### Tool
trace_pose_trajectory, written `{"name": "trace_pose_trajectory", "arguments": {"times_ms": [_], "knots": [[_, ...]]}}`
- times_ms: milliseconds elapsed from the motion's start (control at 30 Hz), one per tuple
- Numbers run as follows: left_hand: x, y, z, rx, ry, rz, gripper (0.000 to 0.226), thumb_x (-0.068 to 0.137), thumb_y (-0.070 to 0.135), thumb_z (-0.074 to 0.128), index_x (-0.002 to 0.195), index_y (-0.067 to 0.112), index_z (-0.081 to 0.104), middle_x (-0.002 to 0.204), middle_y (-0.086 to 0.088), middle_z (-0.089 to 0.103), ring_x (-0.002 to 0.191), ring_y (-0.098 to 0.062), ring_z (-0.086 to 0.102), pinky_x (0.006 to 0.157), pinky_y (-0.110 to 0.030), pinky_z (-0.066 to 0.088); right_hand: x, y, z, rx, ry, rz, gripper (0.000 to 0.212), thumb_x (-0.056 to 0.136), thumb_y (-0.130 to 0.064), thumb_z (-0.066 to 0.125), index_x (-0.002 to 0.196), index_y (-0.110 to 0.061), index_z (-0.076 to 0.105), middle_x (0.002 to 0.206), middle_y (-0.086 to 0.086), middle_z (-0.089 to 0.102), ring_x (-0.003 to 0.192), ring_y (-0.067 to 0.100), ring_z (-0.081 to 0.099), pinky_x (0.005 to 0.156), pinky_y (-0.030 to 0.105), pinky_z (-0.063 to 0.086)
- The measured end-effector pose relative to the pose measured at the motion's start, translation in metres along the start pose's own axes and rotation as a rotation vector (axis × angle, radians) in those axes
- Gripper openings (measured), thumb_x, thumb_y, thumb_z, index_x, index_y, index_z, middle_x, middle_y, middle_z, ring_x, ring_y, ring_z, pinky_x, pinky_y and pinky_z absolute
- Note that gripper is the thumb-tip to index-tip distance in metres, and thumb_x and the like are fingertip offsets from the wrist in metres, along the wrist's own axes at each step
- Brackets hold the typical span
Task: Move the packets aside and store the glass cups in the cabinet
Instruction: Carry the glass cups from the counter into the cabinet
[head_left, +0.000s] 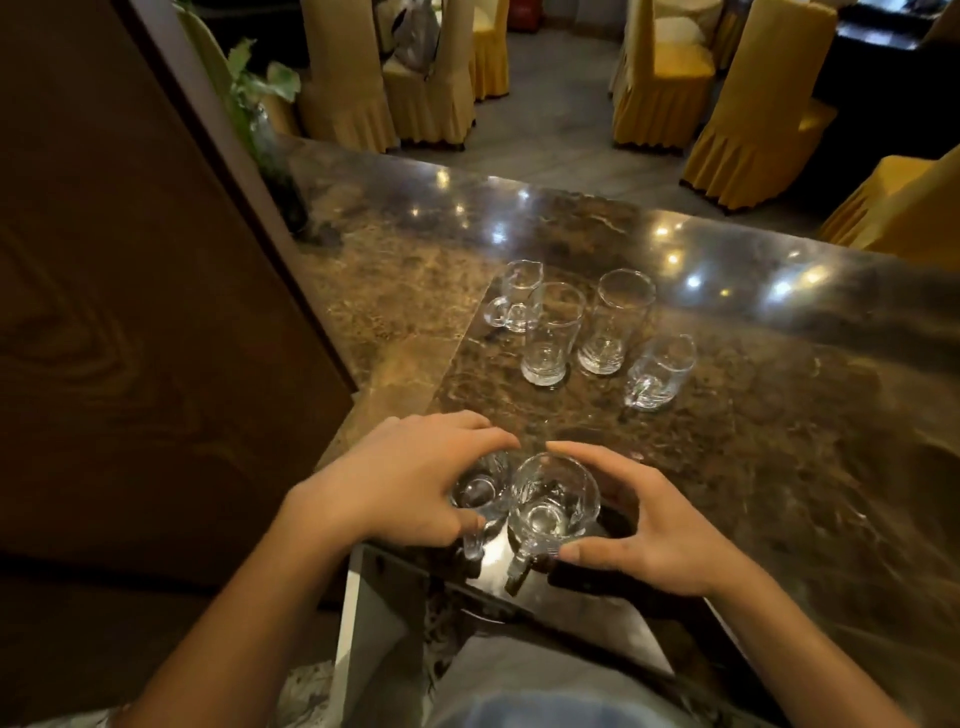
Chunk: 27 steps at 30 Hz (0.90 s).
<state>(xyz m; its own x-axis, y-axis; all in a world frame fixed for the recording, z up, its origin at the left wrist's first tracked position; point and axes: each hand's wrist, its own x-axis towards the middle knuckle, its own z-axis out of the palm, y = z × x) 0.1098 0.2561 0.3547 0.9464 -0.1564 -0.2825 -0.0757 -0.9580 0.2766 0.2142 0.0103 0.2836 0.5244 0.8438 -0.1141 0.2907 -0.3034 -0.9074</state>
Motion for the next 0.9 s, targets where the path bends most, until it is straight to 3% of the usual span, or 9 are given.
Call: {"name": "trace_pose_trajectory", "arguments": {"times_ms": [333,567,767,900], "knots": [[-0.001,0.000,0.007,-0.068,-0.037,-0.051,0.072,0.085,0.049,0.069,0.147,0.049,0.032,0.146,0.023,0.042,0.129,-0.008,0.049,0.097,-0.042,0.051,0.006,0.003,-0.010,0.014,-0.132,0.007,0.083,0.076,-0.017,0.092,0.146,-0.026,0.049,0.142,-0.007,0.061,0.133,0.016,0.059,0.114,0.044,0.045],[0.002,0.004,0.008,-0.081,-0.109,-0.083,0.079,0.087,0.045,0.072,0.151,0.050,0.025,0.153,0.021,0.032,0.137,-0.011,0.042,0.103,-0.043,0.048,0.008,0.004,-0.014,0.035,-0.178,0.010,0.084,0.076,-0.016,0.091,0.147,-0.028,0.047,0.142,-0.009,0.061,0.134,0.013,0.058,0.115,0.040,0.044],[0.003,0.005,0.006,-0.140,-0.153,-0.109,0.085,0.085,0.044,0.075,0.152,0.051,0.022,0.162,0.021,0.018,0.146,-0.011,0.033,0.114,-0.040,0.041,0.007,0.003,-0.014,0.059,-0.177,-0.009,0.086,0.077,-0.024,0.091,0.149,-0.031,0.045,0.144,-0.014,0.059,0.135,0.008,0.055,0.116,0.037,0.043],[0.004,0.007,0.004,-0.202,-0.188,-0.139,0.095,0.080,0.058,0.075,0.154,0.053,0.017,0.167,0.021,0.008,0.153,-0.011,0.017,0.121,-0.036,0.028,0.005,0.005,-0.015,0.022,-0.194,-0.030,0.091,0.077,-0.026,0.091,0.152,-0.031,0.040,0.144,-0.019,0.058,0.134,0.004,0.055,0.114,0.032,0.044]]}}
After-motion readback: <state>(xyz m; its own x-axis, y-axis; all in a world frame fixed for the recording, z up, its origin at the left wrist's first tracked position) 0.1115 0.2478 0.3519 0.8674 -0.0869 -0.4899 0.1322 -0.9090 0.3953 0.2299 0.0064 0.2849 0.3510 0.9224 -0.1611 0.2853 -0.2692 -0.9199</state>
